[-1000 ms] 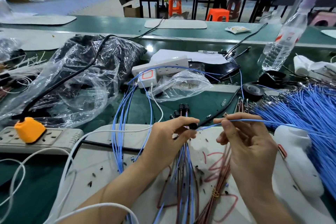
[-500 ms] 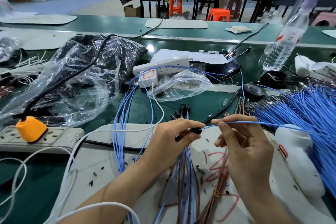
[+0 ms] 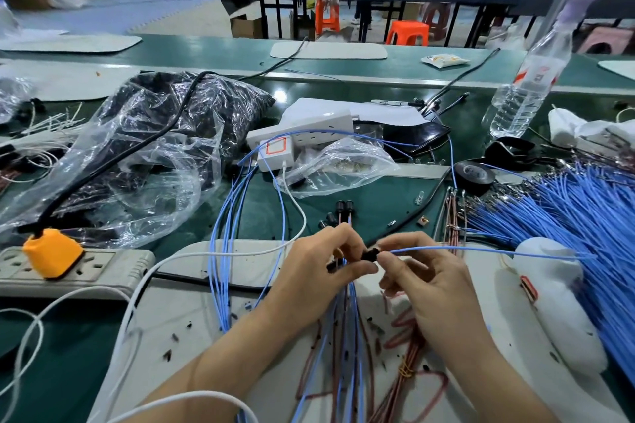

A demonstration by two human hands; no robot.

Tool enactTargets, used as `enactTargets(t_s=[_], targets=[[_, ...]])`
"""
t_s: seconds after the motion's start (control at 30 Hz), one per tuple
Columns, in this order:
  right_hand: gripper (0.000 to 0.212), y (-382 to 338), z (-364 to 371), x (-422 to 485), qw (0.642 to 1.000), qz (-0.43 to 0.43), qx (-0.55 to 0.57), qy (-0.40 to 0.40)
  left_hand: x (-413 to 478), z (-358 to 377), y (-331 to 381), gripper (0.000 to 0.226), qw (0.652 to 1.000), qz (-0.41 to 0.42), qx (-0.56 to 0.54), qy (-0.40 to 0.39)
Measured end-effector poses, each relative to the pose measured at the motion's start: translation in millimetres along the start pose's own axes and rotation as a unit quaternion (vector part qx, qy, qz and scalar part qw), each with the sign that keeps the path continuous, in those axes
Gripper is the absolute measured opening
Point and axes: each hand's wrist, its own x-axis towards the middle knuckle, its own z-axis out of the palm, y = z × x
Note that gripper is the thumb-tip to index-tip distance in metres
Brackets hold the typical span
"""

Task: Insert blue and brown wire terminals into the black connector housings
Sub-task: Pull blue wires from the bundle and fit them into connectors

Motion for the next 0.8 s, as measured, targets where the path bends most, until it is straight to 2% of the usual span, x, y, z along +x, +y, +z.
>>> enactTargets(t_s=[0.07, 0.2, 0.3, 0.37, 0.5, 0.6, 0.7, 0.77, 0.8], targets=[[0.023, -1, -1, 0, 0.999, 0.018, 0.039, -0.01, 0, 1, -1, 0.019, 1.0, 0.001, -0.019, 0.004], [0.025, 1, -2, 3, 0.999, 0.012, 0.031, 0.0, 0, 3, -1, 0.012, 0.998, 0.046, -0.033, 0.008], [0.016, 3, -3, 7, 0.996, 0.022, 0.082, 0.037, 2, 1, -2, 0.017, 0.997, 0.076, 0.027, 0.021], [0.009, 1, -10, 12, 0.984, 0.029, 0.156, 0.087, 5, -5, -5, 0.024, 0.99, 0.078, 0.1, 0.064], [0.008, -7, -40, 26, 0.906, 0.07, 0.358, 0.214, 14, -25, -17, 0.023, 0.943, -0.002, 0.225, 0.245], [0.003, -9, -54, 30, 0.866, 0.068, 0.408, 0.28, 19, -44, -30, 0.018, 0.892, -0.142, 0.265, 0.337], [0.009, -7, -52, 30, 0.881, 0.049, 0.38, 0.279, 20, -50, -40, 0.027, 0.875, -0.248, 0.244, 0.335], [0.01, -6, -44, 27, 0.913, 0.009, 0.315, 0.257, 19, -47, -37, 0.031, 0.879, -0.246, 0.241, 0.33], [0.006, -7, -40, 24, 0.933, -0.025, 0.262, 0.246, 18, -45, -33, 0.032, 0.883, -0.215, 0.255, 0.33]])
